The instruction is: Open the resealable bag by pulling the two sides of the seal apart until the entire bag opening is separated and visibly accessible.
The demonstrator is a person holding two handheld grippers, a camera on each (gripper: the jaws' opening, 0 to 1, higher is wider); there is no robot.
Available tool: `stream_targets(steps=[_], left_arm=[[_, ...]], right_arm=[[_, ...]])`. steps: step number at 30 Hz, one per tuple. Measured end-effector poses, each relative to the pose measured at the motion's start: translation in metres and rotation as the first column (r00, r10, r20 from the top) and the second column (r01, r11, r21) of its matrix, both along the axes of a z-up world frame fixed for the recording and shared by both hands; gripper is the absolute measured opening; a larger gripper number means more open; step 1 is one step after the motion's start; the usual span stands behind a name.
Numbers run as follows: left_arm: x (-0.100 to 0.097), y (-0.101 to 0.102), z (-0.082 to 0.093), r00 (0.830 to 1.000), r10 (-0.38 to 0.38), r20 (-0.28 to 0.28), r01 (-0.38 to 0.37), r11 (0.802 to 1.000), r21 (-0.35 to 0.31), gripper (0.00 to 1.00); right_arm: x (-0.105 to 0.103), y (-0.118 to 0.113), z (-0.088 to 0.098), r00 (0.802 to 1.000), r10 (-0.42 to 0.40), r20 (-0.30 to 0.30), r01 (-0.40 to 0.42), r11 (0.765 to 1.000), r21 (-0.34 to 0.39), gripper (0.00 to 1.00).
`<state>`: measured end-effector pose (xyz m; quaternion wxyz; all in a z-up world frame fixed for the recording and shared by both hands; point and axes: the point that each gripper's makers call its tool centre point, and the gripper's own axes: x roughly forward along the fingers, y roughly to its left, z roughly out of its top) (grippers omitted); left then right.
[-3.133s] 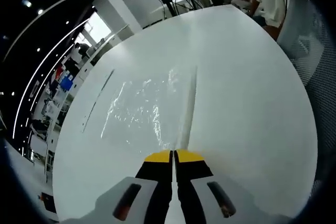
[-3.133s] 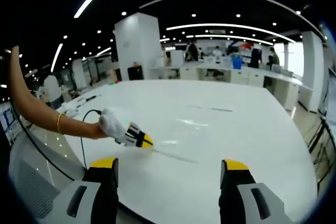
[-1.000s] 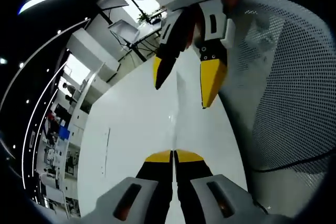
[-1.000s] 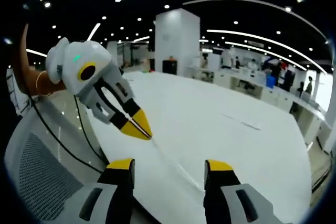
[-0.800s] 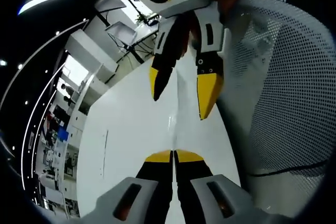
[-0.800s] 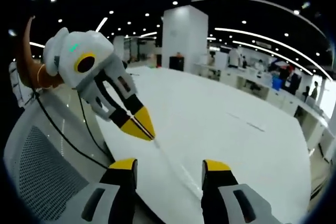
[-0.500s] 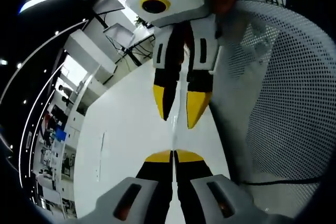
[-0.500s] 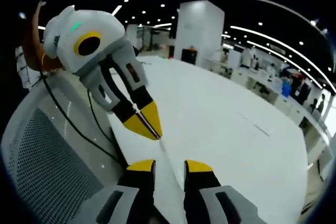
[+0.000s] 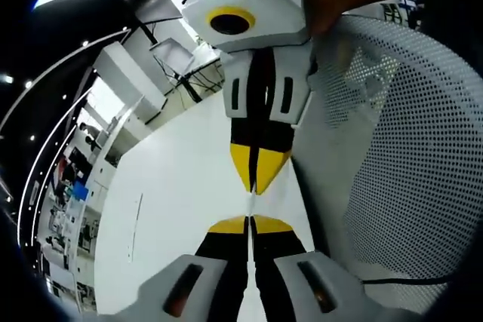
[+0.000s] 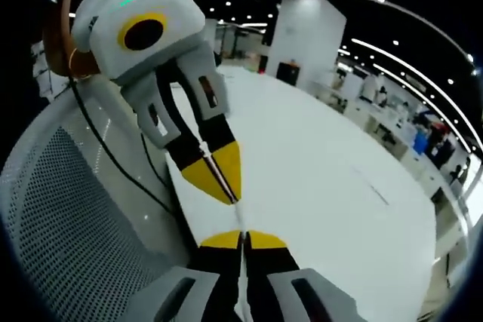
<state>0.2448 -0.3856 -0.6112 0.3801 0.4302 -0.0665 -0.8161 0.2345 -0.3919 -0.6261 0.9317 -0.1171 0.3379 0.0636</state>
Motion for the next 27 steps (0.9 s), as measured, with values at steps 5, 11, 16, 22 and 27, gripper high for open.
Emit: stream_targets(steps=[5,11,16,22,27], left_arm=[[0.0,0.0,-0.004,0.996,0.018,-0.082,-0.017,1.0,0.015,0.0],[-0.001,0.001,-0.009,0.994,0.001,-0.11,0.001,1.0,0.013,0.01],[0.002,0.001,-0.013,0.991,0.018,-0.131,-0.015,0.999,0.028,0.04],[0.003,0.004,-0.013,0.985,0.031,-0.167,-0.024,0.999,0.043,0.02],[0.0,0.006,-0.015,0.982,0.036,-0.184,-0.024,0.998,0.062,0.0]], right_arm=[[-0.003,0.002,-0.004,0.998,0.049,-0.043,-0.052,0.997,-0.065,0.0],[-0.005,0.007,-0.009,0.993,0.09,-0.074,-0.096,0.993,-0.071,0.0],[0.0,0.015,-0.002,0.993,0.118,-0.03,-0.119,0.992,-0.043,0.0],[-0.001,0.013,-0.005,0.991,0.122,-0.047,-0.125,0.99,-0.059,0.0],[-0.002,0.011,-0.006,0.994,0.094,-0.05,-0.096,0.995,-0.043,0.0]])
